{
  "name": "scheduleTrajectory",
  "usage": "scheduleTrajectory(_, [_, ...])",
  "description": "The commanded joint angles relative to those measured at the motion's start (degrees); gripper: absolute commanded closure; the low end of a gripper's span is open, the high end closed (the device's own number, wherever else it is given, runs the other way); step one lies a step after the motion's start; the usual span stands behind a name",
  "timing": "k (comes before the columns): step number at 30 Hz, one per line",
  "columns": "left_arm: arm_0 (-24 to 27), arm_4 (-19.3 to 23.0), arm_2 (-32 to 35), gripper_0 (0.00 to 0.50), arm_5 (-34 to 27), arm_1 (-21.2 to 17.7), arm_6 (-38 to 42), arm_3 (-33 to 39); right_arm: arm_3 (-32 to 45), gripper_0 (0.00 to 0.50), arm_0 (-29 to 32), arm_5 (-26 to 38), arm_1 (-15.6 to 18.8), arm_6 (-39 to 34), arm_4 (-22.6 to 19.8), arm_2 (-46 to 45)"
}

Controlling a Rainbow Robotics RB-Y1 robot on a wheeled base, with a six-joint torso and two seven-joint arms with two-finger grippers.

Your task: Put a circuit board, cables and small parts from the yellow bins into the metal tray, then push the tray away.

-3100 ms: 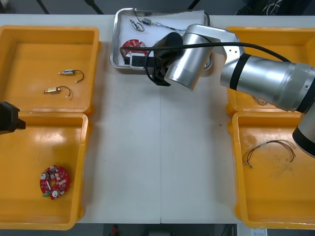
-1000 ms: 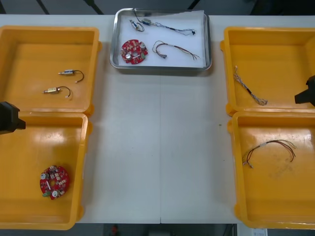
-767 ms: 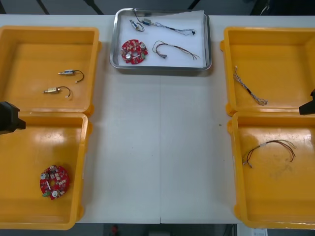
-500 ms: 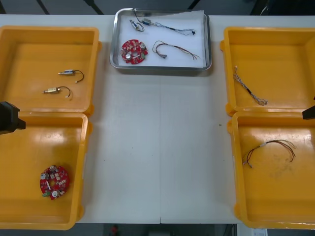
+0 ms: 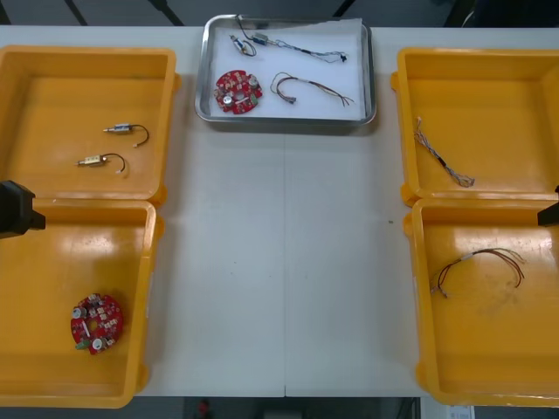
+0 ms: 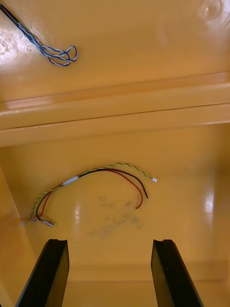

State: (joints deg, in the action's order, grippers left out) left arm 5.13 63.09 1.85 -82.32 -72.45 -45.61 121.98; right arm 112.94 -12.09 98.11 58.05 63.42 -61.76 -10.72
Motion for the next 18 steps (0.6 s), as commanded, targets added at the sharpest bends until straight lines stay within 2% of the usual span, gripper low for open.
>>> scheduleTrajectory(1, [-0.5,-0.3,-0.4,0.000,0.5,-2.8,-3.5,1.1,0.4,0.000,0.7,0.4,-0.4,0.9,0.6,0.9])
scheduleTrajectory(18, [-0.5,-0.3,-0.4,0.000,0.5,-2.8,-3.5,1.1,0.4,0.000,0.7,0.4,-0.4,0.9,0.6,0.9])
